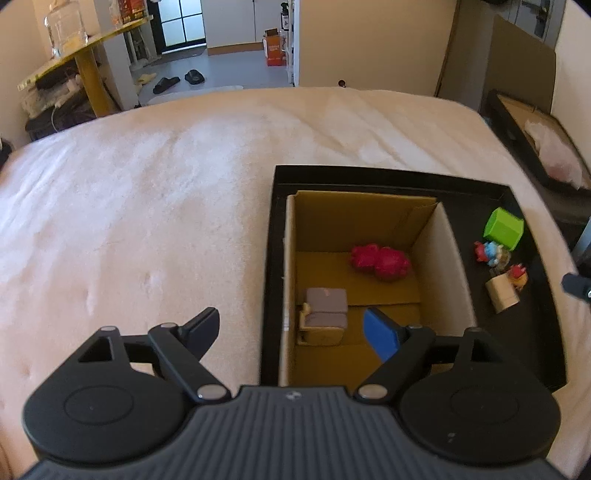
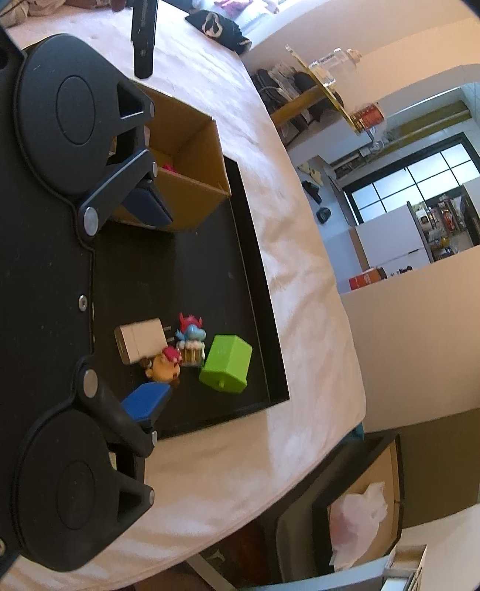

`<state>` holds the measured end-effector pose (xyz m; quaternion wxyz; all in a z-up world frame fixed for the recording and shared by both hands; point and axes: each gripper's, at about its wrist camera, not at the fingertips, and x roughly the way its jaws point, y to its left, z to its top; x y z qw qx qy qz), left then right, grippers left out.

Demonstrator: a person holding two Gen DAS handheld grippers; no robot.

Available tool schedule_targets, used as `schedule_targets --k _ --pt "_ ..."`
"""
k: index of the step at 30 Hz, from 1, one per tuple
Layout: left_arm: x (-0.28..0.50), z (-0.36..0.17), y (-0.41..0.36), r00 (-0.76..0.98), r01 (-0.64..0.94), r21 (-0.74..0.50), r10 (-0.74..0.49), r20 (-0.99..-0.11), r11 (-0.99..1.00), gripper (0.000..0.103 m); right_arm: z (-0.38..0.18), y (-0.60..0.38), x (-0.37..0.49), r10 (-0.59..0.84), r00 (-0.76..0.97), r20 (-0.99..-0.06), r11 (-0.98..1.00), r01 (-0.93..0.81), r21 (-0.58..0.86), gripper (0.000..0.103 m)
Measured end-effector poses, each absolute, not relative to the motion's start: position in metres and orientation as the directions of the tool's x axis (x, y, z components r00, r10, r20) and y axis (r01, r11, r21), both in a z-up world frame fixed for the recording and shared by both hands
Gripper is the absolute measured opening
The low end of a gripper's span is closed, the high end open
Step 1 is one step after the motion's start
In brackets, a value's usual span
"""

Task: Organize rigid objects
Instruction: 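Return the right gripper to the tray and grasp the white charger plug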

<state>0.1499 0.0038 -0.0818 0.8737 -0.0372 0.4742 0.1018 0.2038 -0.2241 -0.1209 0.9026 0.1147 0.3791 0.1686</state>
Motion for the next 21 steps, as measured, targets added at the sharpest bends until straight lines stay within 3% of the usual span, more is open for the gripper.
schedule_targets --k 5,21 --pt "0.148 -0.087 0.009 0.525 -0.213 0.033 0.143 -0.839 0.977 0.084 -0.132 -0.23 0.204 0.372 0.661 -0.652 0.926 -0.213 0.312 0.091" --pt "0.152 -0.097 0.013 0.522 -0.253 0.016 0.15 -0.84 0.967 0.084 -0.188 -0.228 0.229 0.362 0.58 -0.729 0.932 -0.232 0.279 0.069"
